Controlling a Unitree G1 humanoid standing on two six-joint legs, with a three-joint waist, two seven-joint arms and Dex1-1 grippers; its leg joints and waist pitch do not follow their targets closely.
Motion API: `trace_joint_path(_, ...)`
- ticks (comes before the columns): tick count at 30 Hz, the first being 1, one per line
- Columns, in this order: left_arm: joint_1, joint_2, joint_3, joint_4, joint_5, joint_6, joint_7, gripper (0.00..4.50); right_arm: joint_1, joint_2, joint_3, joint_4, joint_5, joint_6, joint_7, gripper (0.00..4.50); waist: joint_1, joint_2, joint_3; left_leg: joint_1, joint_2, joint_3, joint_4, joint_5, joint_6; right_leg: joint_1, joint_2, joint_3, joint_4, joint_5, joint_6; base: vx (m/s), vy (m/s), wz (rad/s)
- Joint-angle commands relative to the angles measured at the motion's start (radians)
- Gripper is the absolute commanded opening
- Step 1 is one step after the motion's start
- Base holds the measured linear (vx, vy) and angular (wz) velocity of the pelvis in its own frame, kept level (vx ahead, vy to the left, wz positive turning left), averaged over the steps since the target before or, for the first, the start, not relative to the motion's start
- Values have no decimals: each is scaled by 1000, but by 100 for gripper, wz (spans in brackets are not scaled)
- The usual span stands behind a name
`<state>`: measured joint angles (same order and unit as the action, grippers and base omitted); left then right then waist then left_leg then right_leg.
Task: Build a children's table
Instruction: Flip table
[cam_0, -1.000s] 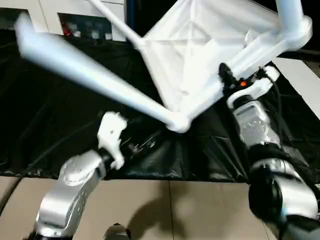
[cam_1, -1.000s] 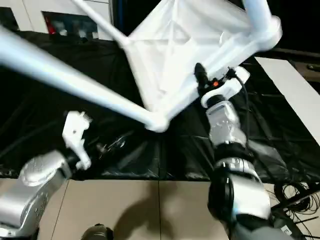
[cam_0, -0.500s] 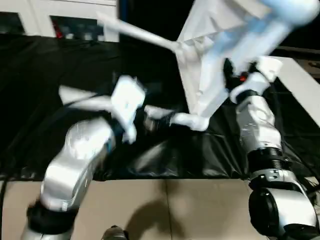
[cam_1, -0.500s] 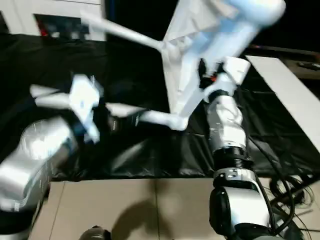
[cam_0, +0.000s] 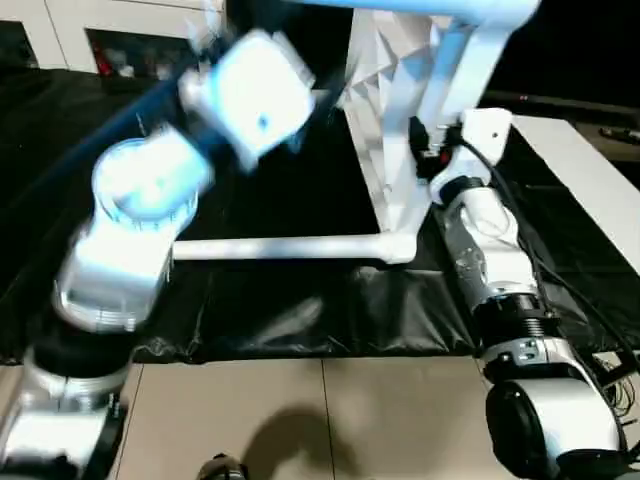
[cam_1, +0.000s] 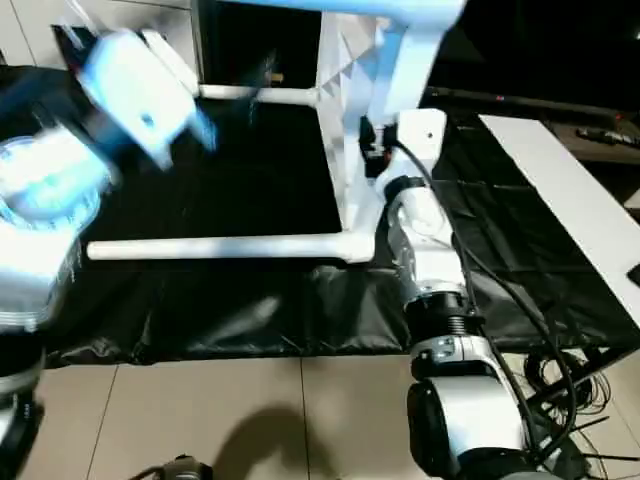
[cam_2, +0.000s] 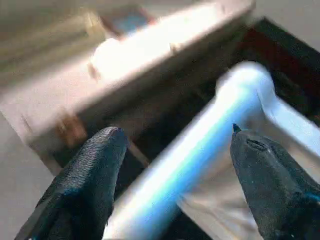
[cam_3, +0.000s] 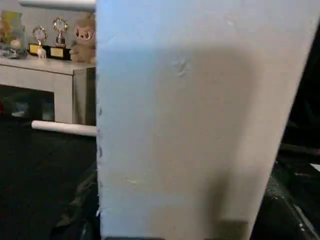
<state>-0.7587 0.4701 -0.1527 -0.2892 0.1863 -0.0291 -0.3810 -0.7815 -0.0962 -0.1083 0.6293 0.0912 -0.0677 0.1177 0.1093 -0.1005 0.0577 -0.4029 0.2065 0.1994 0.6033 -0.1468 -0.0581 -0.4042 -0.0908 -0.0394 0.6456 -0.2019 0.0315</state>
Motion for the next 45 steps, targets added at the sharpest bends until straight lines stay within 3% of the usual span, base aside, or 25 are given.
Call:
trace_joint_path(1,-11,7,-13,18,45,-60,24,375,31,6,21,-1,-19,32,1,269,0,17,-73,30,17,-14,-71,-242,-96,31,-35,25,-66,-114,-108,0,0,0)
trace_joint_path(2,-14,23,-22,36,75,-61,36,375,41,8,21,-4,-17,27,4,291,-1,17,-73,31,17,-14,-70,-248,-97,29,-35,26,-66,-118,-109,0,0,0)
trace_joint_path(6,-23,58,-19,103,143,-79,84,375,55,8,17,1,-12,7,15,299,-2,28,-74,36,17,-16,-71,-273,-102,24,-33,26,-66,-133,-116,0,0,0)
trace_joint_path(9,-30,69,-2,137,168,-93,109,375,61,1,11,10,-7,-2,24,299,-2,28,-75,38,17,-18,-72,-282,-107,24,-33,24,-64,-127,-125,0,0,0)
trace_joint_path(13,-76,131,23,284,252,-120,149,375,56,-19,7,68,-6,-34,45,299,1,30,-75,39,15,-17,-71,-285,-102,22,-33,25,-66,-113,-137,0,0,0)
trace_joint_path(20,-118,210,18,429,289,-158,146,375,25,-19,3,145,-6,-58,56,299,5,38,-76,43,18,-19,-73,-291,-112,22,-37,24,-60,-93,-164,0,0,0)
trace_joint_path(21,-124,220,22,453,301,-160,153,375,17,-17,1,163,-3,-64,62,299,4,33,-76,40,18,-20,-74,-294,-110,23,-37,23,-60,-88,-168,0,0,0)
trace_joint_path(26,-178,244,27,556,339,-176,204,375,-22,-10,-1,244,2,-96,77,283,6,35,-74,42,18,-21,-76,-326,-111,21,-42,24,-64,-131,-174,0,0,0)
trace_joint_path(29,-194,246,25,583,339,-187,207,375,-32,-6,-6,255,10,-106,83,266,7,35,-73,42,20,-22,-77,-331,-111,20,-43,24,-64,-128,-177,0,0,0)
trace_joint_path(33,-203,234,32,618,310,-202,190,328,-50,-5,-7,282,7,-124,85,228,8,36,-75,41,19,-21,-76,-311,-108,22,-43,23,-60,-100,-187,0,0,0)
trace_joint_path(45,-202,202,32,642,274,-215,175,255,-76,-21,-6,323,-4,-180,102,198,8,37,-74,43,21,-20,-76,-327,-104,20,-44,24,-62,-115,-191,0,0,0)
